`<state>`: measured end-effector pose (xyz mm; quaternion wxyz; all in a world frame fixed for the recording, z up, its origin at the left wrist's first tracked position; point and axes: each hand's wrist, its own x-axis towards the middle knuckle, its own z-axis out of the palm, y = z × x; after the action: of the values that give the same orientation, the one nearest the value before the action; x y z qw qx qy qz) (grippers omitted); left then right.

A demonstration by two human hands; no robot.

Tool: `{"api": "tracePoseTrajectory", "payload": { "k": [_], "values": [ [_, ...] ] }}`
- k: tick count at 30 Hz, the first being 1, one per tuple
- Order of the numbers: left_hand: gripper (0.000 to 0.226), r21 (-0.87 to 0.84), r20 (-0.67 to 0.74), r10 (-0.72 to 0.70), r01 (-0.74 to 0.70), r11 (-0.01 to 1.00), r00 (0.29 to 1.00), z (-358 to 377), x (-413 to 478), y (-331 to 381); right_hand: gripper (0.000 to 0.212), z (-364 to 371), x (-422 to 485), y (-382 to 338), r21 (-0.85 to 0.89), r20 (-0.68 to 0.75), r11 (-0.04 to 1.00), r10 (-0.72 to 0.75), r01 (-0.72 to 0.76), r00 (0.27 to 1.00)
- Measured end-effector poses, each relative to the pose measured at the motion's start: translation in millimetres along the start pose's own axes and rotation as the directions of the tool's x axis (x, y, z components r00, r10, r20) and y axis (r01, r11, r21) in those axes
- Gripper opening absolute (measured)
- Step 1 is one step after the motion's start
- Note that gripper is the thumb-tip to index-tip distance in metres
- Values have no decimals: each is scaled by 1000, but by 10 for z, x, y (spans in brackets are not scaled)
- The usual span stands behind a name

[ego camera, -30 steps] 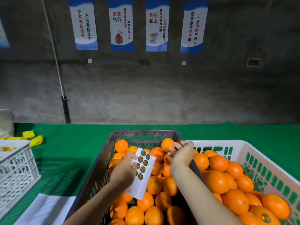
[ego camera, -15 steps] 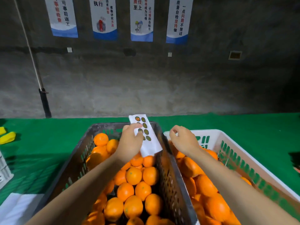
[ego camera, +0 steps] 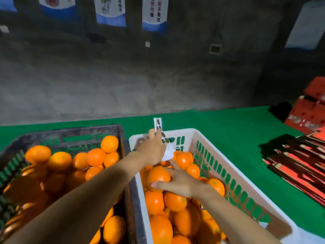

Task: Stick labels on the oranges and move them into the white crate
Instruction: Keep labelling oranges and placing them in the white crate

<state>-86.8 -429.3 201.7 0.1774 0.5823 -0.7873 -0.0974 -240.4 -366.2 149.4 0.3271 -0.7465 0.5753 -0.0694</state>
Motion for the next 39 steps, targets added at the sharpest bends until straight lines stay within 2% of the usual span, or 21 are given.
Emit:
{"api": "tracePoseTrajectory", "payload": {
  "k": [3, 5, 8, 10, 11, 12, 13, 15, 17, 20, 23, 26, 28, 30, 33, 39],
  "values": [
    [58, 19, 109, -125, 124, 992, 986, 168, 54, -56, 110, -29, -144, 64, -89, -9, 996, -31, 30, 999],
    [54, -23, 128, -164, 168, 986, 978, 187, 78, -57, 107, -57, -268, 50, -193, -8, 980, -55, 53, 998],
    [52, -229, 59, -165, 174, 958, 985, 95, 123, -68, 95, -97, -381, -51, -355, -16, 933, -65, 56, 998],
    [48, -475, 14, -177, 162, 865, 984, 46, 128, -118, 94, -176, -419, -105, -387, -62, 922, -26, 0, 998],
    [45, -618, 37, -177, 161, 770, 984, 29, 104, -114, 98, -228, -449, -106, -385, -95, 922, 6, -43, 995],
    [42, -720, 70, -170, 168, 673, 983, 40, 84, -113, 103, -284, -484, -94, -370, -123, 925, 43, -86, 992],
    [41, -756, 81, -147, 157, 635, 986, 60, 64, -109, 102, -341, -523, -81, -331, -141, 936, 78, -121, 987],
    [39, -717, 55, -94, 105, 689, 994, 94, 41, -94, 79, -452, -569, -16, -146, -204, 980, 103, -134, 974],
    [40, -712, 3, -126, 91, 696, 992, 101, 55, -81, 59, -548, -608, 110, -1, -298, 991, 127, -133, 946],
    [43, -674, -45, -169, 94, 733, 985, 113, 65, -75, 57, -683, -696, 317, 98, -270, 977, 208, -188, 940],
    [44, -633, -45, -155, 92, 769, 987, 146, 58, -67, 50, -783, -775, 429, 104, -273, 971, 235, -214, 933],
    [44, -628, -59, -165, 92, 773, 985, 141, 60, -69, 48, -831, -809, 385, 164, -422, 977, 194, -135, 885],
    [43, -634, -90, -182, 84, 769, 979, 140, 61, -71, 36, -813, -836, 329, 240, -531, 970, 159, -32, 833],
    [42, -639, -110, -186, 74, 766, 976, 145, 52, -76, 35, -788, -847, 288, 349, -519, 935, 142, 57, 843],
    [42, -622, -115, -168, 61, 780, 979, 156, 43, -80, 41, -743, -808, 278, 467, -453, 879, 144, 97, 880],
    [41, -602, -115, -157, 58, 797, 981, 178, 43, -92, 55, -658, -539, 294, 407, -347, 913, 149, 6, 926]
  ]
}}
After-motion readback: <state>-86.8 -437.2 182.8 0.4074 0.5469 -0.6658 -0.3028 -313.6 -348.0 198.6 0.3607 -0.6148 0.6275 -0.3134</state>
